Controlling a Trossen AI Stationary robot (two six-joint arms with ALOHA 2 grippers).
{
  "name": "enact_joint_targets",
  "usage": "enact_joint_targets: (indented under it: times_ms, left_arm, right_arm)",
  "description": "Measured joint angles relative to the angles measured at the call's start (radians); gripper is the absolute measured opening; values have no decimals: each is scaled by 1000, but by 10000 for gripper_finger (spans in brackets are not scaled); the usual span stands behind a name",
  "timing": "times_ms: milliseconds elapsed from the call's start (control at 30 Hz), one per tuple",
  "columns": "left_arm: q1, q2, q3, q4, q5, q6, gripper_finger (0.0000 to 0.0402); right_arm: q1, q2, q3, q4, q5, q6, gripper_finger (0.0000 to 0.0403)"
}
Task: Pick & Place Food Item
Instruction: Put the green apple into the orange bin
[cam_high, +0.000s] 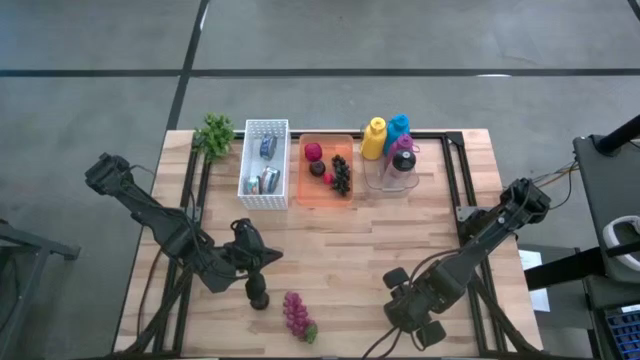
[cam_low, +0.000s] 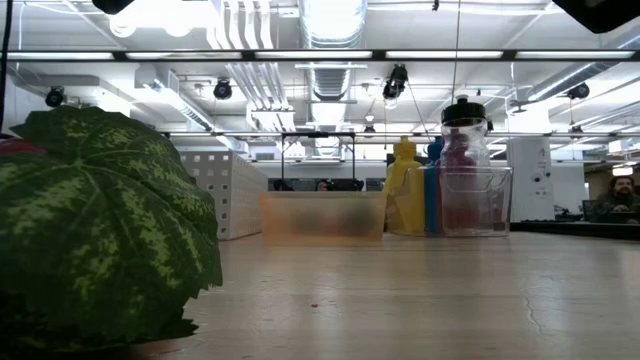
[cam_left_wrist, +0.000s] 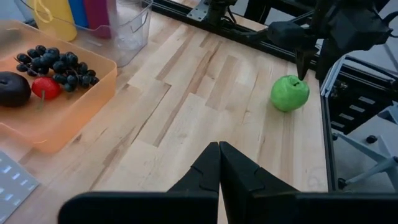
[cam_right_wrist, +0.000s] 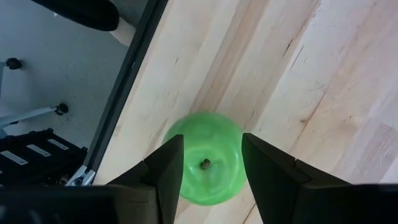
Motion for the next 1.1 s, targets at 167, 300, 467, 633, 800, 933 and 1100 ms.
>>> enact_joint_targets:
  times_ms: [167,300,467,633,800,933,1100]
  left_arm:
    - [0,0,0,0,0,16,6]
    - [0,0,0,0,0,16,6]
    - [0,0,0,0,0,16,6]
    - [0,0,0,0,0,17,6]
    - [0,0,0,0,0,18,6]
    - [0,0,0,0,0,17,6]
    - [0,0,0,0,0,15,6]
  right_arm:
    - [8,0,-23,-1,-1,5,146]
    - [22,0,-45,1,-2,1,136]
    - [22,0,-85,6,-2,-3,124]
    - [23,0,-90,30,-4,-14,113]
    - [45,0,-95,90,-6,-53,100]
    - [52,3,-123,110,-10,-59,93]
    - [50,0,-151,122,-8,-52,87]
